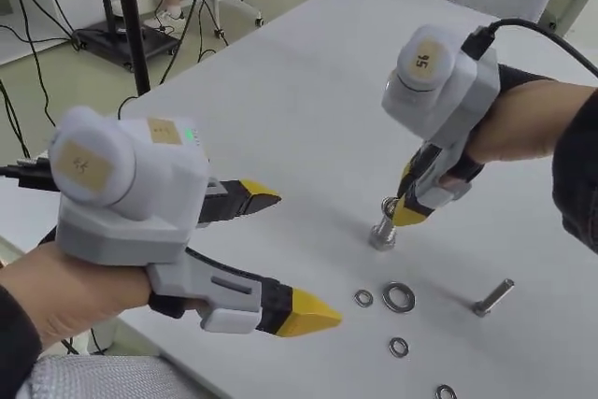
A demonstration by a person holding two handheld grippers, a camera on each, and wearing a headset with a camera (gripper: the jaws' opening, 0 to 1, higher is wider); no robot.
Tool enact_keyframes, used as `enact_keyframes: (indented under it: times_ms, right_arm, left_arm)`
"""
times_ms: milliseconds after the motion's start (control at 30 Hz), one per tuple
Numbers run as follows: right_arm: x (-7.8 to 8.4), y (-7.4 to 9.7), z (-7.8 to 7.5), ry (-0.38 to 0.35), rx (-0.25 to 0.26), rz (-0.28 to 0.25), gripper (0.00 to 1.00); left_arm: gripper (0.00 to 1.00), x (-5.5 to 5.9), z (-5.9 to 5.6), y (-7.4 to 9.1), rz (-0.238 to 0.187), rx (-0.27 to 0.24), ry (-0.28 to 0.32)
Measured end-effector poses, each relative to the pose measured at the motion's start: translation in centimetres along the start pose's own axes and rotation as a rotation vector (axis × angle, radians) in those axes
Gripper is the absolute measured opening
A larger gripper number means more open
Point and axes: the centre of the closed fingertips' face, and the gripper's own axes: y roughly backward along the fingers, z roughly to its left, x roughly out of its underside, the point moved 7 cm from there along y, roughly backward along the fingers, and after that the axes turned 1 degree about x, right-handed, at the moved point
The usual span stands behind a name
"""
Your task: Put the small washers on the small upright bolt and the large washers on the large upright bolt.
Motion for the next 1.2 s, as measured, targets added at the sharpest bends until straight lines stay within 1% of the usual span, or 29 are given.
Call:
enact_keyframes:
  times_ms: [400,767,900,1100,1200]
  right_arm:
    - [0.2,-1.8,0.4,0.001,-0.016,0.032,0.23]
    - [0.6,-3.6,0.9,-0.014,-0.019,0.033,0.23]
    - [0.6,-4.3,1.0,-0.015,-0.019,0.044,0.23]
    - [0.4,-4.3,1.1,-0.026,-0.023,0.036,0.24]
    - [0.3,-4.4,0.8,-0.025,-0.022,0.033,0.24]
  left_arm:
    - [0.82,0.3,0.0,-0.1,0.006,0.001,0.003]
    - [0.82,0.6,0.0,-0.1,0.014,0.002,0.008]
    - [0.82,0.6,0.1,-0.1,0.015,0.003,0.009]
    - [0.82,0.6,0.1,-0.1,0.016,0.006,0.011]
    - [0.82,0.6,0.1,-0.2,0.017,0.007,0.011]
